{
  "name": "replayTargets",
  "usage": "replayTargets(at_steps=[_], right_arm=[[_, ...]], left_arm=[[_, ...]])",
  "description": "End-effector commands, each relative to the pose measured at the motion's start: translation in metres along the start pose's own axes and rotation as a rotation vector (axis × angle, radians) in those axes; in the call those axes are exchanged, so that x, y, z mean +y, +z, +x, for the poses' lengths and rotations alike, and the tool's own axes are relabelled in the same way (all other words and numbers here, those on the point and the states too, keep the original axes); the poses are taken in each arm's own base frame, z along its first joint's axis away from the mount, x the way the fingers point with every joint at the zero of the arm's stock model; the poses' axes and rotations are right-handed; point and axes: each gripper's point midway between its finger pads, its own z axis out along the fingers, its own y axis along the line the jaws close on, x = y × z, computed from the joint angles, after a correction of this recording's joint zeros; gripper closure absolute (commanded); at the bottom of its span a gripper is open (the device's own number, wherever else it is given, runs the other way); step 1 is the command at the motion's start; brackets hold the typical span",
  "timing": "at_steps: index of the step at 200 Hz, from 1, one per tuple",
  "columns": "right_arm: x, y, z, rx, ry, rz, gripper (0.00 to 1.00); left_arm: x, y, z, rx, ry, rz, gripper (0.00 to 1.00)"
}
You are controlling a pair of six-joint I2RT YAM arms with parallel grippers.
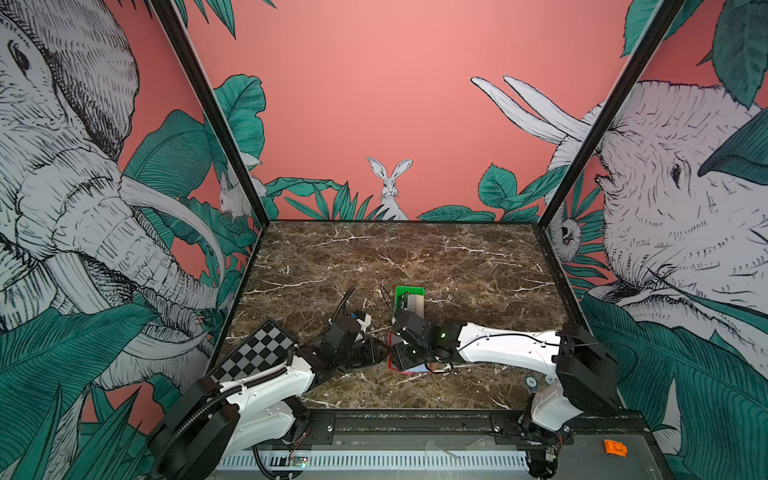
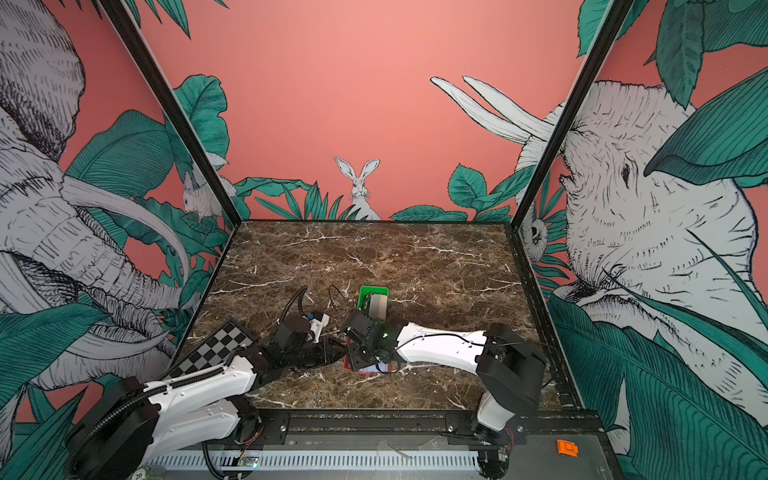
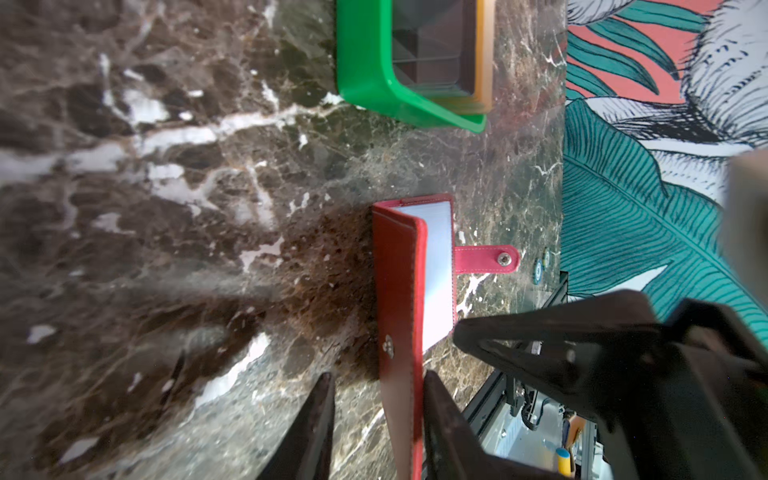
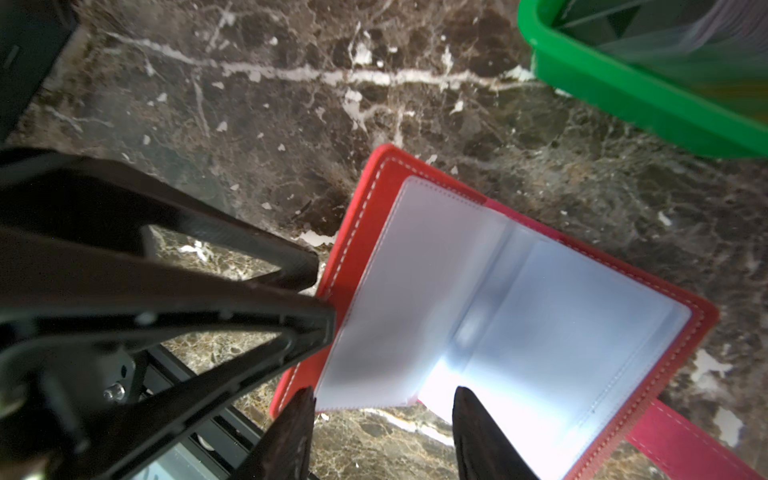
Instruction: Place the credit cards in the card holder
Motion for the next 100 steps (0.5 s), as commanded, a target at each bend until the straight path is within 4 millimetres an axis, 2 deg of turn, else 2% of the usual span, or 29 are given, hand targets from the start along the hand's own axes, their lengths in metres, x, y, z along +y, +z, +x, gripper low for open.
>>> replayTargets(at_steps=[1,37,100], right_arm=[[0.009,0.000,-0.007,-0.016,-0.001,-0.028,0.46],[0.007,0.002,-0.006,-0.014,0.004,-0.017,0.45],[-0.018,0.010,0.006,0.028,0.031,0.104,0.45]], left_arm=[[-0.006,0.001,-0.002,-0.006,-0.011,0.041,0.67],[-0.007,0.006,-0.001,0.013,-0.016,0.046,0.74],[-0.006,0.006,-0.001,0.011,-0.016,0.040,0.83]])
